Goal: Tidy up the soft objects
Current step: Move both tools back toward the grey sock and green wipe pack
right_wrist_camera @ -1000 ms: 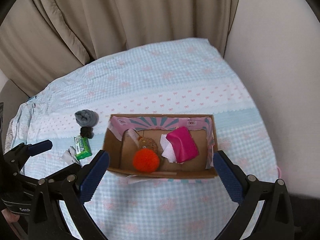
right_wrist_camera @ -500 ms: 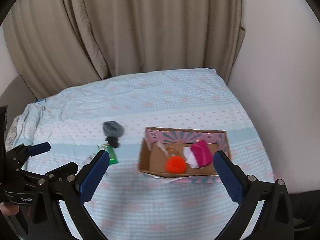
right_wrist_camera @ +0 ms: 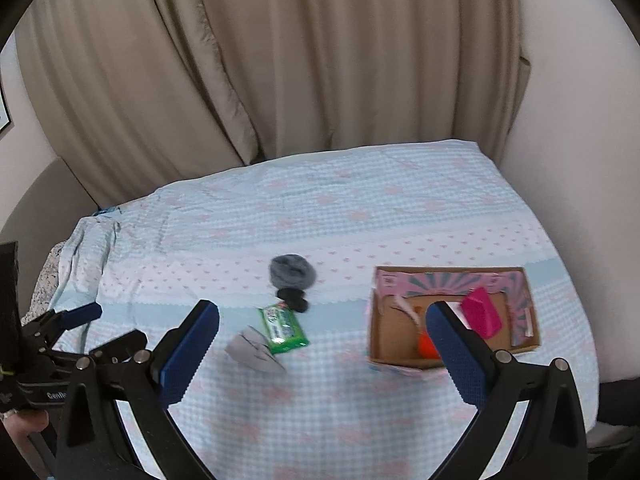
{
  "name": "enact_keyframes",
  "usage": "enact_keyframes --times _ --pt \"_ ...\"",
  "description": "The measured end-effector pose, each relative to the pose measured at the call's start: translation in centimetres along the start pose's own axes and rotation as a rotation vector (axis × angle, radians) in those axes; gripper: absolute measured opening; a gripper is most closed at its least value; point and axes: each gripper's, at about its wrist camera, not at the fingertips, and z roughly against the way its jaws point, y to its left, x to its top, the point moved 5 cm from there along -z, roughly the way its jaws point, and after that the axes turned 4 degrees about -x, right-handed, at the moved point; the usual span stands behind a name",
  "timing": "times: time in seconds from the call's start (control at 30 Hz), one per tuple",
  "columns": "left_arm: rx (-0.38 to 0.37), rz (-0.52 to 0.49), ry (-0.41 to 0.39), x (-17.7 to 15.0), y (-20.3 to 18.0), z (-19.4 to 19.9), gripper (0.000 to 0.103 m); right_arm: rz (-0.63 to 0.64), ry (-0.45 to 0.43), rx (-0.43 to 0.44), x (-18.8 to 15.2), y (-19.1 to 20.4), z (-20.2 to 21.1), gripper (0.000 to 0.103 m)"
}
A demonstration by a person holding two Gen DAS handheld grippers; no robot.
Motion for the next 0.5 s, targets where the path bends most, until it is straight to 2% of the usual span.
enact_keyframes --times 0.17,0.37,0.5 --pt "-0.044 -0.001 0.043 0.4 2.7 -3.3 0.103 -0.006 0.018 0.025 1.0 2.4 -3.6 0.103" --pt "-0.092 0.020 0.090 0.8 3.8 -8.3 0.102 0.013 0.051 0.050 2.3 4.0 -9.4 0.103" --pt "-0.139 0.072 0.122 0.9 4.3 -12.4 0.096 0.039 0.101 0.089 2.6 4.7 -14.2 0.103"
